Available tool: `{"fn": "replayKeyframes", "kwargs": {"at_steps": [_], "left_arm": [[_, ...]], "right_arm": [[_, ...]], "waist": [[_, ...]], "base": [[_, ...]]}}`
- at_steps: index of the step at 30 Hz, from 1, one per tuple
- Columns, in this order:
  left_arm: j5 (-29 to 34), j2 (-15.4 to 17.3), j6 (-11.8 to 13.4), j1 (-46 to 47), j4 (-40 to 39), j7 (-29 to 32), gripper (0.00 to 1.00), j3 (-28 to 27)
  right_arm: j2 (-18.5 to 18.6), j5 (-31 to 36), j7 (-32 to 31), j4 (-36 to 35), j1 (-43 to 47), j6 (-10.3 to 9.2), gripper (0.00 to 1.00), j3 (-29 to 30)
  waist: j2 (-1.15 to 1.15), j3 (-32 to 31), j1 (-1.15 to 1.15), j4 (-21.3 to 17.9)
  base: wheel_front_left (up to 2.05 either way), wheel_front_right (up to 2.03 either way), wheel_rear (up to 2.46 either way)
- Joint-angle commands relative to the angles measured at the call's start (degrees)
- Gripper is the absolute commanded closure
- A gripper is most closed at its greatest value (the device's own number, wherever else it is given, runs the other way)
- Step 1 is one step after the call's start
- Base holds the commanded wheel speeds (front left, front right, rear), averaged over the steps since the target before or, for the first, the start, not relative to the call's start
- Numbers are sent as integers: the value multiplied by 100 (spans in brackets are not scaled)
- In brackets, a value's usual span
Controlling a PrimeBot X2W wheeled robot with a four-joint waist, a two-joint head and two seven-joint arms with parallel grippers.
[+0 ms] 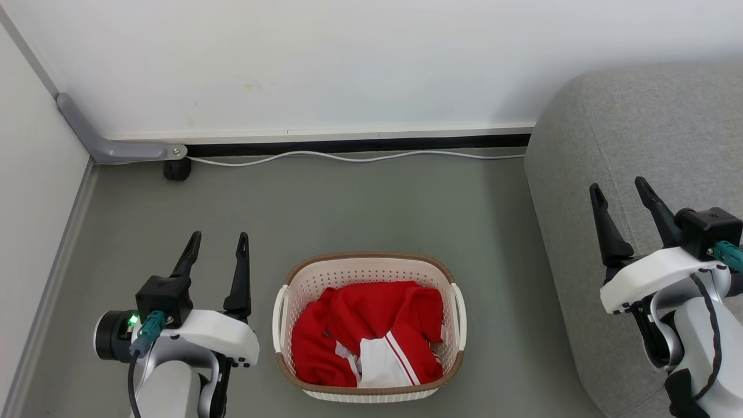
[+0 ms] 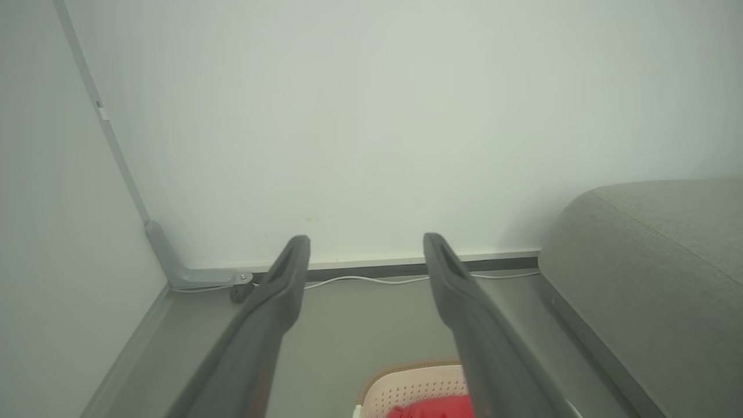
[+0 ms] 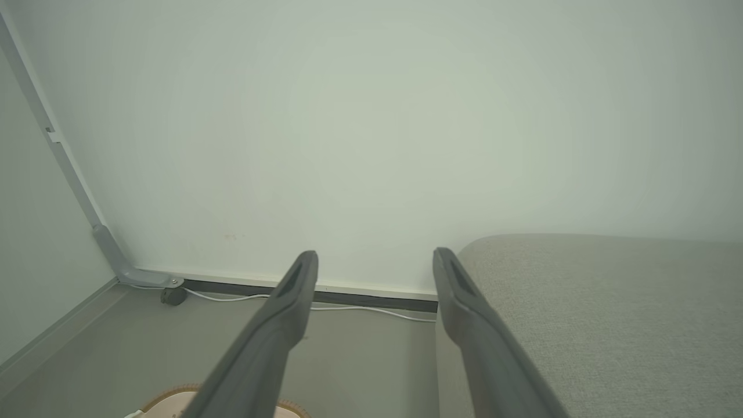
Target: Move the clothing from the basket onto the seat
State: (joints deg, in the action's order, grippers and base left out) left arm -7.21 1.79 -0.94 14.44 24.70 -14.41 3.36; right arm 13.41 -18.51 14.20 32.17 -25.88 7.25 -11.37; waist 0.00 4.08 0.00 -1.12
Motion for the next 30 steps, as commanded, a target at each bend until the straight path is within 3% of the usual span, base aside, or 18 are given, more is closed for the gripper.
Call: {"fn": "replayKeyframes", "kwargs": {"at_steps": [1,14,30], "left_arm": [[-63,109,13,196,-177,-59,0,-135],[-445,109,235,452,-274,-59,0,363],[-1480,109,814,1444,-150,-59,0,1871]], "right_arm": [[54,26,80,-197,-113,24,0,-59],[266,-137,80,-777,-417,24,0,-30],[840,-556,80,-1641,-1074,24,0,128]], "waist": [[0,78,0,-15],[0,958,0,-132],[0,2990,0,-215]], "base": [[0,0,0],[0,0,0],[0,0,0]]}}
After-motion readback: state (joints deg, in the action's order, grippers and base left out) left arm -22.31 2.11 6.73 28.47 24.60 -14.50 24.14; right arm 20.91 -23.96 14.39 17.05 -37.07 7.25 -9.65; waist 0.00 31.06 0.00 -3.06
